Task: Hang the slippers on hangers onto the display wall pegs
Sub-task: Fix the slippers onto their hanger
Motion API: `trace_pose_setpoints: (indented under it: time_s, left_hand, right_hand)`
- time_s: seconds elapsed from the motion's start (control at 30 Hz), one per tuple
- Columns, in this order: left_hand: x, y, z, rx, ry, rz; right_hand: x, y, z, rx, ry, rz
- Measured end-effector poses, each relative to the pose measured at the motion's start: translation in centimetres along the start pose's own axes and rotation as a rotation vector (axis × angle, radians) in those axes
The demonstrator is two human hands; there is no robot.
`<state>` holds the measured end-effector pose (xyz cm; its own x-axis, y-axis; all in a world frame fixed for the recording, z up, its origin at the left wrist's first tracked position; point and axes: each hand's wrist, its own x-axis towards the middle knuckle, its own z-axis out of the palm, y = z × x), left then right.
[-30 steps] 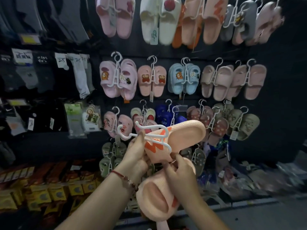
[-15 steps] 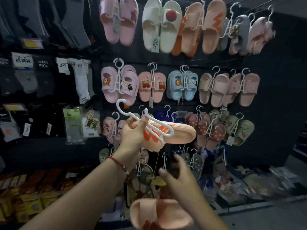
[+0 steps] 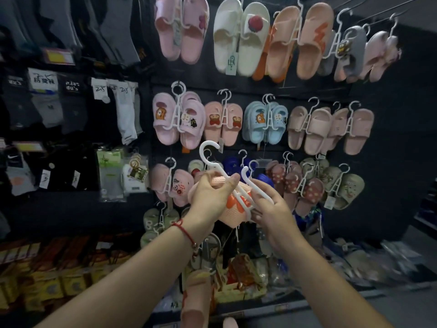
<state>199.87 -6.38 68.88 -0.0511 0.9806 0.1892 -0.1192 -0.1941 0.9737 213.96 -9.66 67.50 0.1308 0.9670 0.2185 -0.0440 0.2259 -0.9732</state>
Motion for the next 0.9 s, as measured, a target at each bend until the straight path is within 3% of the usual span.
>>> trace_pose_setpoints:
  time_s: [0.07, 0.2, 0.4, 0.57, 0.77, 0.9]
  left_hand:
    - [0.2, -0.3, -0.2, 0.04, -0.037, 0.013]
    - [0.6, -0.3, -1.3, 0.153, -0.14, 0.031]
    - [-0.5, -3.1, -4.8, 0.166, -0.293, 0.159]
    - [-3.2, -8.7, -8.4, 0.587, -0.261, 0.324]
    - [-4.5, -15.6, -10.7, 1.157, -0.633, 0.189]
    - [-4.4, -19.2, -9.4, 1.18, -0.706, -0.042]
  right_hand:
    - [-0.4, -0.2, 0.9, 0.162, 0.017, 0.055]
    - [-0.2, -1.2, 2.0, 0.213, -0.07, 0.129]
    - [1.6, -2.2, 1.8, 0.386, 0.097, 0.268]
    - [2.3, -3.3, 0.2, 0.558, 0.151, 0.302]
    - [3.4, -5.8, -2.6, 0.533, 0.112, 0.252]
    - [3.3, -8.8, -4.2, 0.592, 0.052, 0.214]
